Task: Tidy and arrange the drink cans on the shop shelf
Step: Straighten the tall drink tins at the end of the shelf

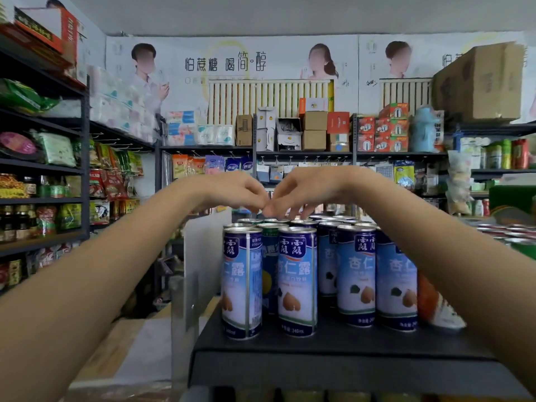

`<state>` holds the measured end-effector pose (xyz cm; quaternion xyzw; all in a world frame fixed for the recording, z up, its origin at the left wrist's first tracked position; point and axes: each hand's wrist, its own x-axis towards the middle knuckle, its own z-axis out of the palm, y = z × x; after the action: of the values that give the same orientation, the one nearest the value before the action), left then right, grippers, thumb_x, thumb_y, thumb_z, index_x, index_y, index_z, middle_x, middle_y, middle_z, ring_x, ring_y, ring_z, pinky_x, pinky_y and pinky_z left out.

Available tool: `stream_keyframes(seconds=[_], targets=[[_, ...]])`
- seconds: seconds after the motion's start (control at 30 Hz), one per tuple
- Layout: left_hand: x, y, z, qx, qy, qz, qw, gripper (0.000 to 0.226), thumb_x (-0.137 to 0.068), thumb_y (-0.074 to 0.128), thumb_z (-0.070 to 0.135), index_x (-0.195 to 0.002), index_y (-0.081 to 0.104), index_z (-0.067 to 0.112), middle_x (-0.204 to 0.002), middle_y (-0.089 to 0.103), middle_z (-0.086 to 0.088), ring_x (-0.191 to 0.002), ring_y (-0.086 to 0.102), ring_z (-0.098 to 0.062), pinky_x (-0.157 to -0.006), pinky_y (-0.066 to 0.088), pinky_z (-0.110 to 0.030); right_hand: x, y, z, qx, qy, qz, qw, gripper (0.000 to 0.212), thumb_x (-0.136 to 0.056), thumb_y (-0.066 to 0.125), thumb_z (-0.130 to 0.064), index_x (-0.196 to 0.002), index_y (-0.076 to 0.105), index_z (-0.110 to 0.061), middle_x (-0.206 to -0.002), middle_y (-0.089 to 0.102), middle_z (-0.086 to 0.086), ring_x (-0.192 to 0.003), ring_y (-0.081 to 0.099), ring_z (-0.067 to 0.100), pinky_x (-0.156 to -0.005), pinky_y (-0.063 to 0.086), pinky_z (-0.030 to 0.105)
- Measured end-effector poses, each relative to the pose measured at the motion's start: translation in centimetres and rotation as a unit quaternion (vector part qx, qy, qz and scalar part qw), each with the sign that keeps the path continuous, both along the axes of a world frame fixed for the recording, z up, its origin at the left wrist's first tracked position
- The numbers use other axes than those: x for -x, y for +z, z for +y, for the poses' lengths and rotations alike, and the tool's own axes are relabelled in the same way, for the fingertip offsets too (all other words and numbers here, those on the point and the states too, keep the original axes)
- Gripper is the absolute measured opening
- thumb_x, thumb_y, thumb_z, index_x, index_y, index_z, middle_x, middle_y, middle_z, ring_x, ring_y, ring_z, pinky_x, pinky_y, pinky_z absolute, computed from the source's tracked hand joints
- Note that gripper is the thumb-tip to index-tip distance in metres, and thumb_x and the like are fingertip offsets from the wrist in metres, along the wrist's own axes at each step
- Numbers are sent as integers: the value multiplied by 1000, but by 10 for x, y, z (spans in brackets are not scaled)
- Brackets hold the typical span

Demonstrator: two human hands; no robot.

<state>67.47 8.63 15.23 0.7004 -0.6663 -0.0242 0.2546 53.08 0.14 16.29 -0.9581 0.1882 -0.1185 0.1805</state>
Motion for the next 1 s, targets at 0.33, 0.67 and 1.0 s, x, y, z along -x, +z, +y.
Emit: stream_keyframes(seconds=[0.33,0.67,1.0], targets=[[23,-7,12,-136,78,-143,977,26,-78,67,44,-100,60,32,-99,52,15,-96,49,-12,-80,45,-32,18,-16,14,65,-40,41,996,36,-73,77,-26,-103,64,-13,-87,52,-11,-86,55,14,-70,50,23],[27,-19,17,-88,96,-98,987,32,-76,71,33,-103,57,23,-118,49,-4,-107,54,-23,-73,51,-26,18,-29,-21,118,-61,-7,991,31,-72,78,-17,-99,64,-11,-111,62,5,-101,56,18,-92,42,31],[52,-13,12,-35,61,-102,992,27,-77,71,33,-96,64,16,-91,59,6,-88,57,-14,-74,50,-29,35,-28,-26,167,-41,-66,983,16,-79,72,-22,-93,72,-15,-87,63,-9,-83,53,5,-90,39,27]])
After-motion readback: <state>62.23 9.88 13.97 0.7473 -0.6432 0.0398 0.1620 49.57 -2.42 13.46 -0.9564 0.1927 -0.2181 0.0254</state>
